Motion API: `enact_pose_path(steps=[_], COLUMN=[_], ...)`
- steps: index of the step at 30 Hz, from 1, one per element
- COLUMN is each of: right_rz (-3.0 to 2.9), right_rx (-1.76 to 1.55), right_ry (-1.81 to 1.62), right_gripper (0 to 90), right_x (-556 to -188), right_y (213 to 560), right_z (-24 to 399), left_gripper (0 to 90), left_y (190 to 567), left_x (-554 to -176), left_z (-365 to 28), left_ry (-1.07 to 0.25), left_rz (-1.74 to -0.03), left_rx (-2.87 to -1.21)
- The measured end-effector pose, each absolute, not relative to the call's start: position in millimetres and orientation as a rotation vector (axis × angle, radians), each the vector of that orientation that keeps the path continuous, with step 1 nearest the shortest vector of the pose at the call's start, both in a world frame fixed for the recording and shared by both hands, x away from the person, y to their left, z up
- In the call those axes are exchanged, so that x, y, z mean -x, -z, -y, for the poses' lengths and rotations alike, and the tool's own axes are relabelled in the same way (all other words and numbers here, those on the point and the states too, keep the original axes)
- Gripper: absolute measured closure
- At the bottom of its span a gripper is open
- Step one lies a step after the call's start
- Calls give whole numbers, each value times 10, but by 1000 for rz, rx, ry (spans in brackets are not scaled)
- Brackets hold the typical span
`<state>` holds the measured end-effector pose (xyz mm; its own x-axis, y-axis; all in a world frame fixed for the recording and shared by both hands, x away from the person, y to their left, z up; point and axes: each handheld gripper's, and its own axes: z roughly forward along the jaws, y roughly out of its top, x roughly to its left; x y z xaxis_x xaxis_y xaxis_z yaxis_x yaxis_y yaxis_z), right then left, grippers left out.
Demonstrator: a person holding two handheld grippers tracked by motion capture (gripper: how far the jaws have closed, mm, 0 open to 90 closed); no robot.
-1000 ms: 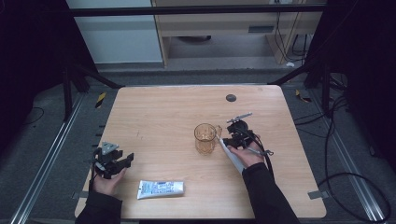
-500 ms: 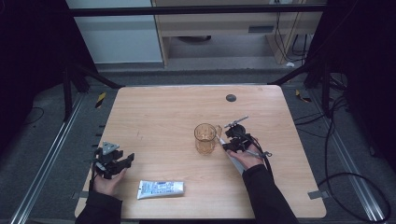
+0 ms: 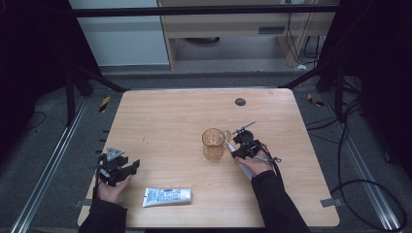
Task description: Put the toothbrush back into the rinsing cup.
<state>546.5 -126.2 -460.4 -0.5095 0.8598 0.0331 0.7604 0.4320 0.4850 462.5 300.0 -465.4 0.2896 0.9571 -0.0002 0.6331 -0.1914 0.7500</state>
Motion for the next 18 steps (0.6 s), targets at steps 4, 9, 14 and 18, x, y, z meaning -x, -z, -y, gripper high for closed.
enact_pose_path(steps=[4, 9, 14, 18], right_rz=[-2472, -2490, -2496, -2499], right_rx=[-1427, -1434, -1426, -1430], right_ry=[-652, -624, -625, -597], right_gripper=[603, 612, 625, 632], right_x=[-5471, -5472, -5479, -5484], right_y=[4618, 4656, 4675, 4698], right_z=[1249, 1224, 1209, 1203], left_gripper=[487, 487, 487, 487], left_y=[4654, 4654, 4656, 4656], left_x=[-4625, -4626, -4628, -4627], left_z=[-3000, -3000, -2998, -2999], left_ry=[-641, -640, -638, -638], left_rz=[-1420, -1420, -1419, -1419], left_rx=[-1914, -1914, -1918, -1917])
